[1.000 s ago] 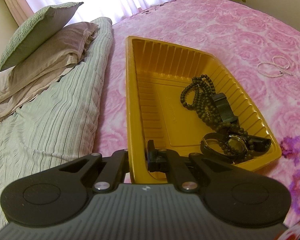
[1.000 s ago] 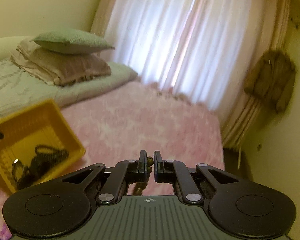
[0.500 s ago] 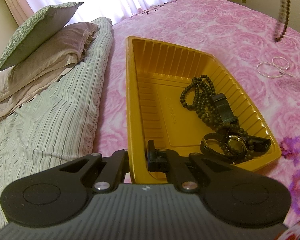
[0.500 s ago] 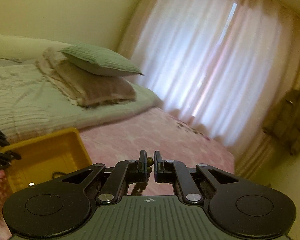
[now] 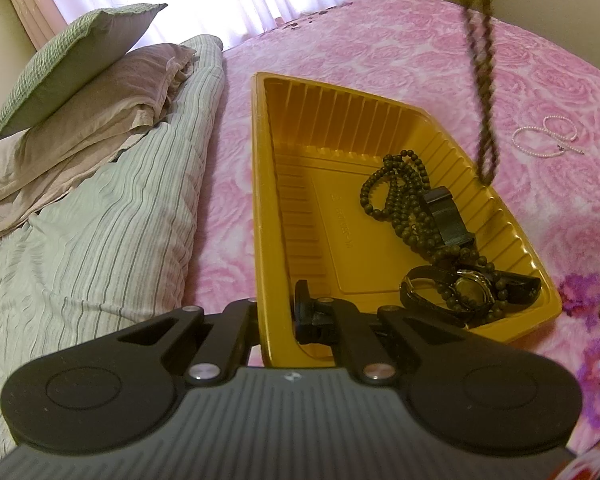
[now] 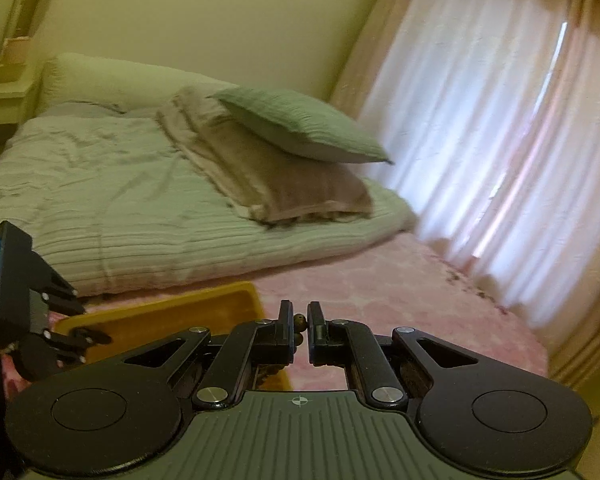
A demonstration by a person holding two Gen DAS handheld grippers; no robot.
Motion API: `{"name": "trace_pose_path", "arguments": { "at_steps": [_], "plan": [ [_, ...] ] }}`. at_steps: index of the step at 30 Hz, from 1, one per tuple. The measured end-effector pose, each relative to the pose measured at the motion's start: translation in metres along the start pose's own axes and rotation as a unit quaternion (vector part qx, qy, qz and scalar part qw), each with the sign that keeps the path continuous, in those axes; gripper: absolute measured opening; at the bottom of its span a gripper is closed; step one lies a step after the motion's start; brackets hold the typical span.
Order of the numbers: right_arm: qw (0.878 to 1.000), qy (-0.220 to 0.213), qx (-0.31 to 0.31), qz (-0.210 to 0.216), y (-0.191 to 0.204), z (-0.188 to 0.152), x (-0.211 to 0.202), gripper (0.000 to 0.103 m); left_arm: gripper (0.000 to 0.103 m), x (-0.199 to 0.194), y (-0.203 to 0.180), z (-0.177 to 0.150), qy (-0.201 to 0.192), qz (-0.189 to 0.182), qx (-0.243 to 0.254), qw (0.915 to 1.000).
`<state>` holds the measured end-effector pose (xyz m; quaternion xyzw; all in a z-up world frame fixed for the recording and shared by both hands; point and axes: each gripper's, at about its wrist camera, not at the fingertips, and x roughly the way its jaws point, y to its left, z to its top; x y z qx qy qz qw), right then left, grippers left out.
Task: Organize jewelry
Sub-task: 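Lift the brown bead strand over the tray and open the right gripper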
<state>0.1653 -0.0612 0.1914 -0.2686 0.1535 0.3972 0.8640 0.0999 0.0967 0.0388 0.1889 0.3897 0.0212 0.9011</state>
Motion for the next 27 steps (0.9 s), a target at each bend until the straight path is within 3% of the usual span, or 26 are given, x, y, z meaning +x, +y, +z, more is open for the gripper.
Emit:
{"name": "trace_pose_path", "arguments": {
  "at_steps": [7,18,27],
  "plan": [
    [0.999,0.038,-0.016,0.035,0.032,-0.013,0.052,0.006,0.003,0.0,0.001,-0.001,-0.002,-0.001,0.0,1.0],
    [0.99,0.112,0.002,0.082,0.04,-0.045,0.094,0.006,0.003,0.002,0.004,-0.002,-0.001,-0.006,-0.006,1.0],
    [0.987,0.113,0.04,0.105,0.034,-0.049,0.098,0.006,0.003,0.002,0.004,-0.001,0.0,-0.007,-0.007,1.0]
  ]
}}
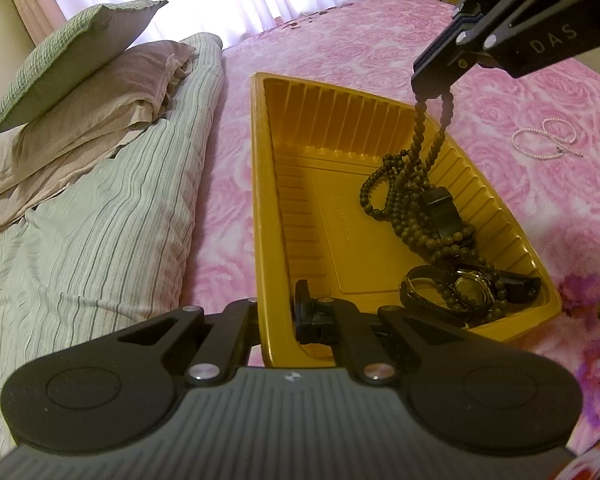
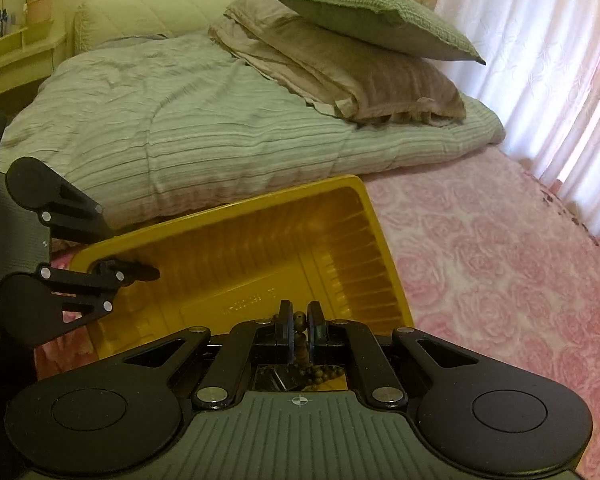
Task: Organize jewelry
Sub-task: 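Lift the brown bead strand over the tray and open the right gripper, then grasp the small gold earring on the bedspread with the right gripper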
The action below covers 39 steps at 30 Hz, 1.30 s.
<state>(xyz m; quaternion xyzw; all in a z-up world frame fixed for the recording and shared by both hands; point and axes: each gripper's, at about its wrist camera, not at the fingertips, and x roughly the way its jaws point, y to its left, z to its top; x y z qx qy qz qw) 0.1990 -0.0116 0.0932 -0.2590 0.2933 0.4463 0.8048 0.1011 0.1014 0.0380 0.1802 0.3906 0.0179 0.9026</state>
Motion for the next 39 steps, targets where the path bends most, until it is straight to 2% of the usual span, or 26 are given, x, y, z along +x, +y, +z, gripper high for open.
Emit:
{"name": "trace_pose_path", "arguments": {
  "at_steps": [2,6,7,9,10,11,15,18,23,29,31,34,39],
  "plan": [
    [1.0,-0.008,0.025,0.013,-0.006,-0.001,-0.005,0.007,0.003,0.0,-0.001,0.0,0.0,0.001,0.001,1.0],
    [0.998,-0.028,0.058,-0.001,-0.016,-0.008,-0.022,0.008,0.003,-0.001,-0.002,-0.001,-0.005,0.002,0.004,1.0],
    [0.997,-0.032,0.065,-0.003,-0.018,-0.011,-0.027,0.012,0.003,-0.001,-0.001,-0.002,-0.005,0.002,0.004,1.0],
    [0.996,-0.042,0.08,-0.013,-0.022,-0.02,-0.038,0.028,0.003,-0.001,0.0,-0.002,-0.005,0.001,0.003,1.0],
    [0.994,-0.047,0.092,-0.022,-0.025,-0.028,-0.043,0.041,0.003,-0.001,0.0,-0.003,-0.005,0.0,0.002,1.0],
    [0.993,-0.051,0.102,-0.03,-0.028,-0.035,-0.048,0.044,0.004,-0.001,0.0,-0.002,-0.005,0.0,0.002,1.0],
    [0.984,-0.057,0.157,-0.057,-0.041,-0.076,-0.065,0.045,0.004,-0.001,-0.001,-0.002,-0.005,0.001,0.004,1.0],
    [0.97,-0.056,0.222,-0.079,-0.055,-0.113,-0.075,0.045,0.004,-0.001,-0.002,-0.002,-0.004,0.002,0.004,1.0],
    [0.94,-0.052,0.309,-0.135,-0.071,-0.178,-0.092,0.045,0.003,-0.001,-0.003,-0.001,-0.003,0.003,0.005,1.0],
    [0.888,-0.048,0.404,-0.214,-0.082,-0.248,-0.11,0.045,0.003,-0.001,-0.002,0.0,-0.002,0.004,0.006,1.0],
    [0.878,-0.041,0.421,-0.224,-0.082,-0.263,-0.112,0.045,0.003,-0.002,-0.003,0.0,-0.002,0.005,0.007,1.0],
    [0.872,-0.028,0.43,-0.23,-0.08,-0.278,-0.111,0.045,0.003,-0.002,-0.004,0.0,-0.002,0.007,0.008,0.9999],
    [0.88,-0.02,0.415,-0.231,-0.079,-0.283,-0.105,0.045,0.003,-0.002,-0.004,0.001,-0.001,0.009,0.011,0.9999]
  ]
}}
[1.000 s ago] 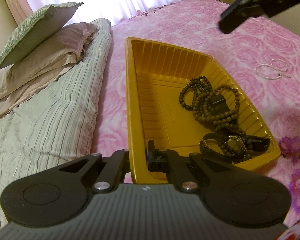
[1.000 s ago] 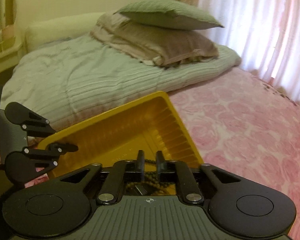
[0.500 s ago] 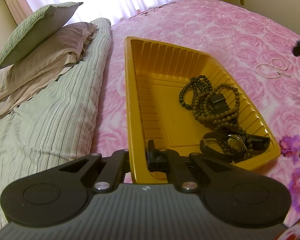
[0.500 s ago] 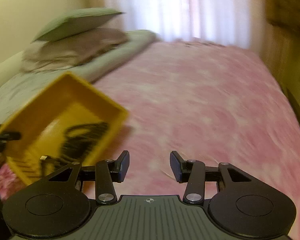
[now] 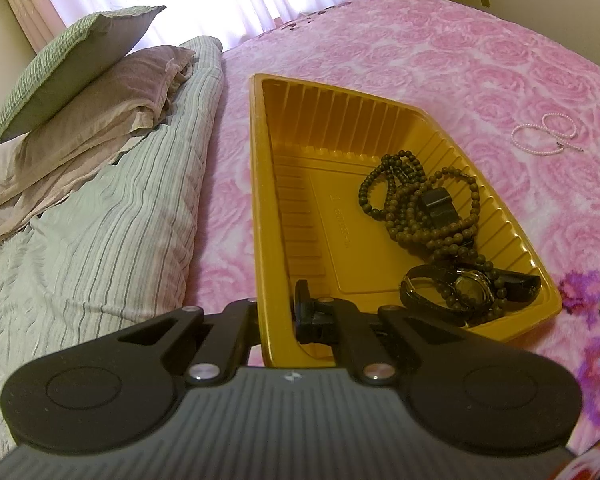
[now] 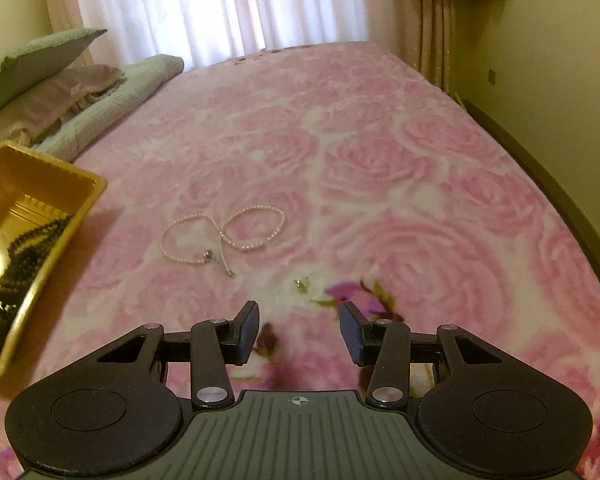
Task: Organize jewelry
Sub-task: 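Grasp the small gold earring on the bedspread with the right gripper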
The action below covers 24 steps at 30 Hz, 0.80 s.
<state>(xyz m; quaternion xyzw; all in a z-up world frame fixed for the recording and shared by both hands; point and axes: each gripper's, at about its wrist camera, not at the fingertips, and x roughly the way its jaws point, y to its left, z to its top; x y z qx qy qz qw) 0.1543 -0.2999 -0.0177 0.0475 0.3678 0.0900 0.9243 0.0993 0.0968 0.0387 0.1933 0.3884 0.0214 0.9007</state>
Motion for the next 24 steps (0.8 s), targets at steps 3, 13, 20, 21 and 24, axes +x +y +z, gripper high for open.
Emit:
{"name": "trace_pose_path", "arguments": {
  "at_steps": [3,13,20,21,24],
  "plan": [
    [1.0,-0.003,-0.016,-0.002,0.004,-0.001,0.009,0.045,0.003,0.0,0.0,0.0,0.0,0.001,0.001,1.0],
    [1.0,-0.002,-0.015,-0.013,0.007,0.009,0.038,0.031,0.003,-0.001,0.0,0.0,0.001,0.002,0.001,1.0],
    [0.999,-0.002,-0.027,-0.025,0.012,0.009,0.043,0.029,0.003,0.0,-0.001,0.0,0.002,0.002,0.0,1.0],
    [0.999,-0.002,-0.029,-0.027,0.012,0.008,0.043,0.029,0.003,0.0,-0.001,0.0,0.002,0.002,0.0,1.0],
    [0.999,-0.003,-0.035,-0.032,0.014,0.007,0.044,0.028,0.003,0.0,0.0,0.001,0.002,0.002,0.0,1.0]
  ]
}}
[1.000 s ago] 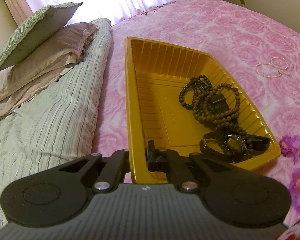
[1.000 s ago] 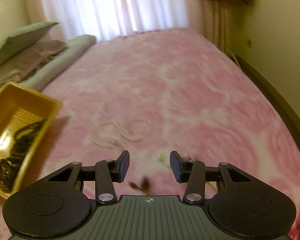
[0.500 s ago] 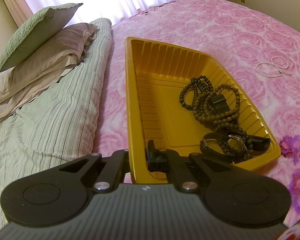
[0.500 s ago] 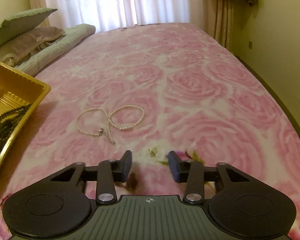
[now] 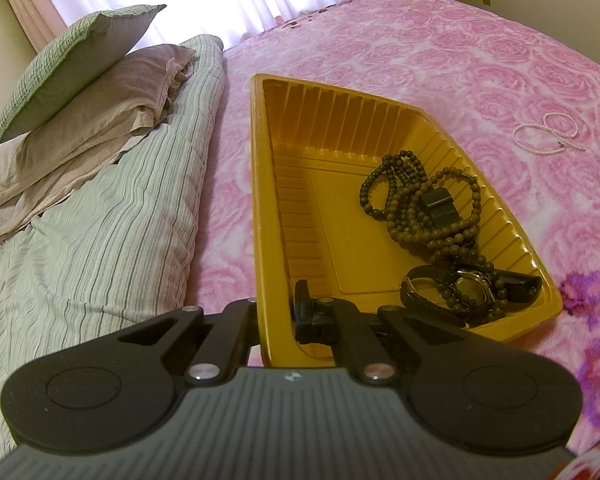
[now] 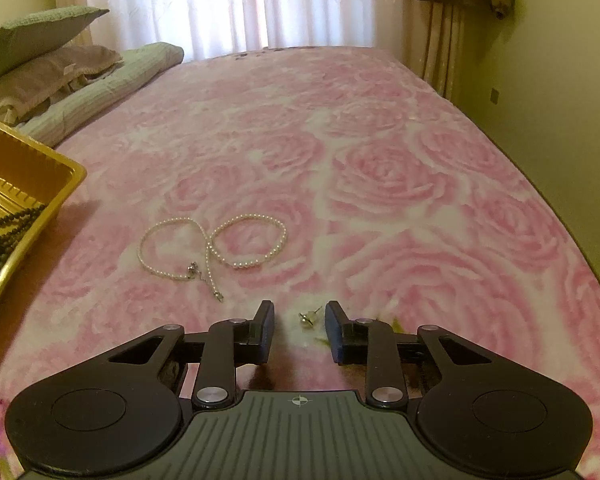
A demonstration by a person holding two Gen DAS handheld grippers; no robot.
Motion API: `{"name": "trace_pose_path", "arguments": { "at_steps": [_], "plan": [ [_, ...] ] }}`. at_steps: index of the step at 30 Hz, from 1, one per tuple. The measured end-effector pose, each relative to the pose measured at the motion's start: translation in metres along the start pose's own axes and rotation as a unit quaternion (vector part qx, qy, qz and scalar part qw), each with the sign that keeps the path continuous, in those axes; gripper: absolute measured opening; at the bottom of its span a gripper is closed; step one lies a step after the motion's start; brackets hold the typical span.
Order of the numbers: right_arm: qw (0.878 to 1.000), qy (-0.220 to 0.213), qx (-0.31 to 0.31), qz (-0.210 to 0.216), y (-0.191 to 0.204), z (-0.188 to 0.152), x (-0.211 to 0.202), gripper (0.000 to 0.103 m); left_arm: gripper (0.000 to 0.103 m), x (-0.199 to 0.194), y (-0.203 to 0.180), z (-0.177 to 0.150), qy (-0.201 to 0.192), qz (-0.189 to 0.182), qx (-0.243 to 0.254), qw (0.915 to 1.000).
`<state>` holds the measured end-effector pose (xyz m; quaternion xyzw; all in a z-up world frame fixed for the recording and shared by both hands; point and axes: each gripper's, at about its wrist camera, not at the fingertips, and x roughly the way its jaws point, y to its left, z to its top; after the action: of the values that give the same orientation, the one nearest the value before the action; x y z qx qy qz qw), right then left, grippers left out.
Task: Organize jewelry
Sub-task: 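Grasp the small gold earring on the bedspread with the right gripper, then carry the earring over the yellow tray and open the right gripper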
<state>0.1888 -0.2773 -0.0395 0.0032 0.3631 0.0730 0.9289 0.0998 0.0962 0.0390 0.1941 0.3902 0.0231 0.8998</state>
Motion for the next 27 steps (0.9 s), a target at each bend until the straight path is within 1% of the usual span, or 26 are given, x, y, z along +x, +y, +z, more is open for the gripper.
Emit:
{"name": "trace_pose_path", "arguments": {
  "at_steps": [4,6,8,9,14,19,27],
  "plan": [
    [1.0,0.002,-0.006,-0.006,0.003,0.0,0.001,0.024,0.003,0.0,0.0,0.0,0.0,0.0,0.0,1.0],
    [1.0,0.004,-0.007,-0.006,0.002,0.0,0.001,0.019,0.003,0.0,0.0,0.0,0.0,-0.001,0.0,1.0],
    [1.0,0.006,-0.009,-0.007,0.002,0.001,0.001,0.011,0.003,0.0,0.0,0.0,0.001,-0.001,0.002,1.0],
    [1.0,0.006,-0.008,-0.01,0.002,0.001,0.001,0.008,0.003,0.0,0.0,0.001,0.001,-0.002,0.002,1.0],
    [1.0,0.005,-0.002,-0.014,0.004,0.0,-0.002,0.008,0.004,-0.001,-0.001,0.002,0.0,-0.003,0.008,1.0],
    [1.0,-0.001,0.006,-0.009,0.006,-0.002,-0.012,0.008,0.004,-0.002,-0.001,0.002,-0.001,-0.006,0.014,0.9999],
    [1.0,-0.009,-0.005,-0.012,0.007,-0.011,-0.032,0.008,0.005,-0.003,0.0,0.002,-0.004,-0.01,0.021,0.9997]
  ]
}}
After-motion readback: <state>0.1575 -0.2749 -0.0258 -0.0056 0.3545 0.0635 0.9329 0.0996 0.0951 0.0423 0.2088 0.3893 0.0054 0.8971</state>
